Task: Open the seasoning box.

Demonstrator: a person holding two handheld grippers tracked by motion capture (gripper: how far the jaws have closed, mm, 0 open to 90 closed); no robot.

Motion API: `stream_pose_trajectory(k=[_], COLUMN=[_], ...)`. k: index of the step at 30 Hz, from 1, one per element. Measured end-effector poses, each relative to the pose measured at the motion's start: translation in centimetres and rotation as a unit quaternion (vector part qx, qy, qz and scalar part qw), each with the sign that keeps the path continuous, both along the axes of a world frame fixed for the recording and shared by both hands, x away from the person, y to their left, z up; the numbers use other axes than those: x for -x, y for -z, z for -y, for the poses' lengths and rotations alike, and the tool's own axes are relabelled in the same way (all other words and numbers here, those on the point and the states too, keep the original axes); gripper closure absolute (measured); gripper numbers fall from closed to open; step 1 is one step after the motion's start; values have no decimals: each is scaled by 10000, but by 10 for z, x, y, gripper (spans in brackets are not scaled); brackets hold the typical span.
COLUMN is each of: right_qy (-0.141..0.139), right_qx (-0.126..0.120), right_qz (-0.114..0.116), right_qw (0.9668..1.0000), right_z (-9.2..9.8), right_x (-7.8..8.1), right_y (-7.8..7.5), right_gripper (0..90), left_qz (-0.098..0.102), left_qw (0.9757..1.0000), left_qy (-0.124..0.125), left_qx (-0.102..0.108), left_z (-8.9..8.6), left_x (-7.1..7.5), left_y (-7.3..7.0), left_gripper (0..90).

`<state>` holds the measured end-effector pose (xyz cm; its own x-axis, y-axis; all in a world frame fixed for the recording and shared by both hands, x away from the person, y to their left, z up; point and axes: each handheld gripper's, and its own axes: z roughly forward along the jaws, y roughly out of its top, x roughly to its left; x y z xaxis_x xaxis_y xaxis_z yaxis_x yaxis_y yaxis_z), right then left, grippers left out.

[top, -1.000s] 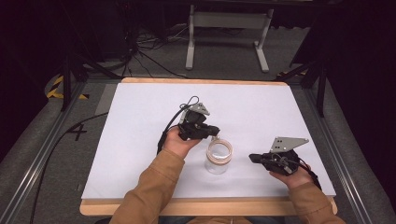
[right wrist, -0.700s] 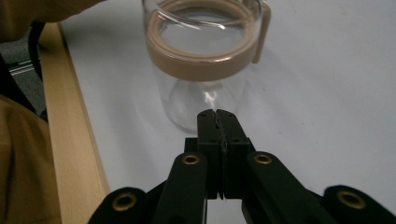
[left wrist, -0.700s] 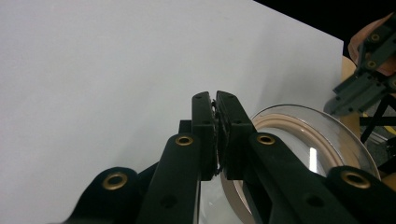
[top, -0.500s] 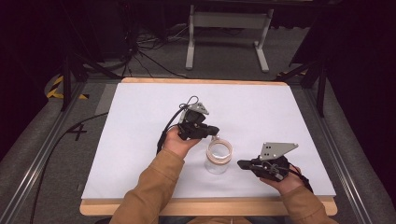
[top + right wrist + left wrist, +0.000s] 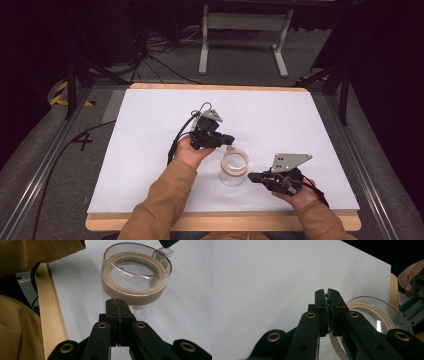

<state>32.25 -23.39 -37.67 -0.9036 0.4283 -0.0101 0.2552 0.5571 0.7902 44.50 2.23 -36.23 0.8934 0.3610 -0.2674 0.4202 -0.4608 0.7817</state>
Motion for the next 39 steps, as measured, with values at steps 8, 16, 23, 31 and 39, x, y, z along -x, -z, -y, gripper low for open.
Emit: stream_pose_trajectory(k=[8, 16, 23, 31, 39], right_qy=[62, 219, 202, 155, 54], right_qx=[-74, -221, -260, -309, -420], right_qz=[30, 172, 172, 222, 314], right_qw=[9999, 9994, 9993, 9992, 9986], right_z=[-3, -5, -6, -6, -7], right_x=[-2, -7, -7, -9, -15], right_y=[0, -2, -3, -6, -13], right_gripper=[892, 892, 893, 894, 894], left_qz=[-20, -61, 41, 124, 288], left_qw=[10000, 10000, 10000, 9997, 9987], left_qy=[6, 8, -33, -177, -389], left_qx=[20, 53, -24, 80, 150], left_z=[0, -1, -3, -17, -36], left_x=[-2, -2, -1, 5, 21], left_y=[1, 2, 1, -8, -18], left_gripper=[869, 869, 865, 863, 863])
